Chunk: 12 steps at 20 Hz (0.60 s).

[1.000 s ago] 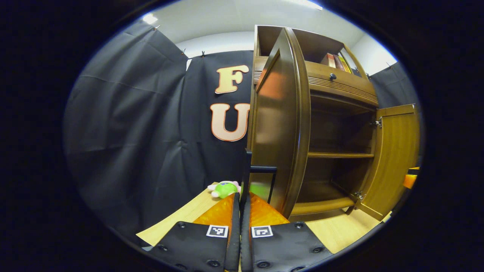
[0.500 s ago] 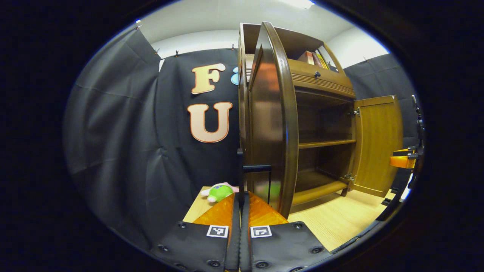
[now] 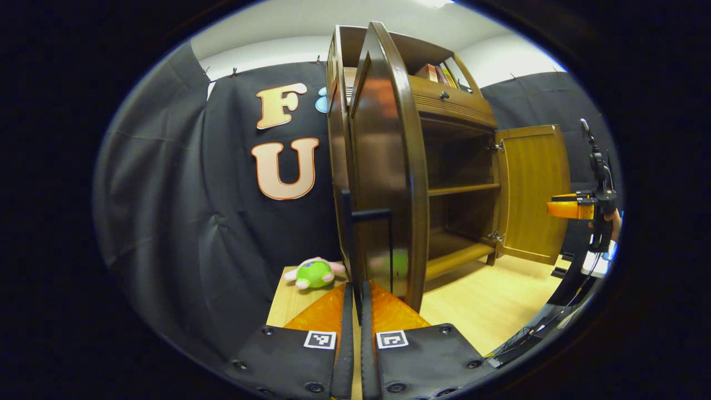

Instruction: Open the right door of the double-door shoe cabinet with the right hand, and open the left door with the left hand.

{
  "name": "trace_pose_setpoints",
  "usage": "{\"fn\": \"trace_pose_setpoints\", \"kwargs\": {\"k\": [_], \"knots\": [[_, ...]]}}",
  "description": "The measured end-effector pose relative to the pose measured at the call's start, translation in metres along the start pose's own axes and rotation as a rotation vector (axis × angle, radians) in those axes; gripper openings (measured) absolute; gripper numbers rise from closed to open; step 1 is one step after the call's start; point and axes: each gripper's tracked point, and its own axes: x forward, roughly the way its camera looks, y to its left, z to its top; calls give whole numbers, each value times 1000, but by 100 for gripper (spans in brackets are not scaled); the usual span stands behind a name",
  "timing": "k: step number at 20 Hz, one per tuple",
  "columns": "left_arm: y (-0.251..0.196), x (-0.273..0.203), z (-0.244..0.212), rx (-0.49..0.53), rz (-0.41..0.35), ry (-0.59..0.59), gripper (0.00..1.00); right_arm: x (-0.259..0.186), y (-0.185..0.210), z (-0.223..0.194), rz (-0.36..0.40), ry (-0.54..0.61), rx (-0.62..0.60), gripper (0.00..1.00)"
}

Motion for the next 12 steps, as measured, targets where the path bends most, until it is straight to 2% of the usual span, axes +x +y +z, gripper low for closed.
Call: {"fn": "trace_pose_setpoints", "kwargs": {"k": [2, 5, 6, 7, 9, 10, 11, 12], "knots": [[-6, -20, 3, -60, 28, -12, 13, 6, 0, -2, 18, 9, 5, 92], [-23, -51, 28, -47, 96, -64, 13, 13, -2, -2, 57, 13, 26, 92], [-41, -54, 39, -51, 84, -86, 12, 16, -3, -4, 73, 16, 33, 100], [-62, -53, 48, -77, 59, -104, 11, 17, -5, -4, 84, 19, 37, 92], [-102, -41, 61, -138, 28, -130, 12, 17, -10, -4, 91, 15, 38, 92], [-112, -33, 67, -150, 38, -143, 10, 14, -14, -4, 95, 10, 38, 92], [-119, -23, 71, -150, 65, -149, 10, 11, -17, -2, 97, 4, 37, 100], [-128, -11, 74, -139, 98, -162, 10, 7, -21, 1, 98, -2, 37, 92]]}}
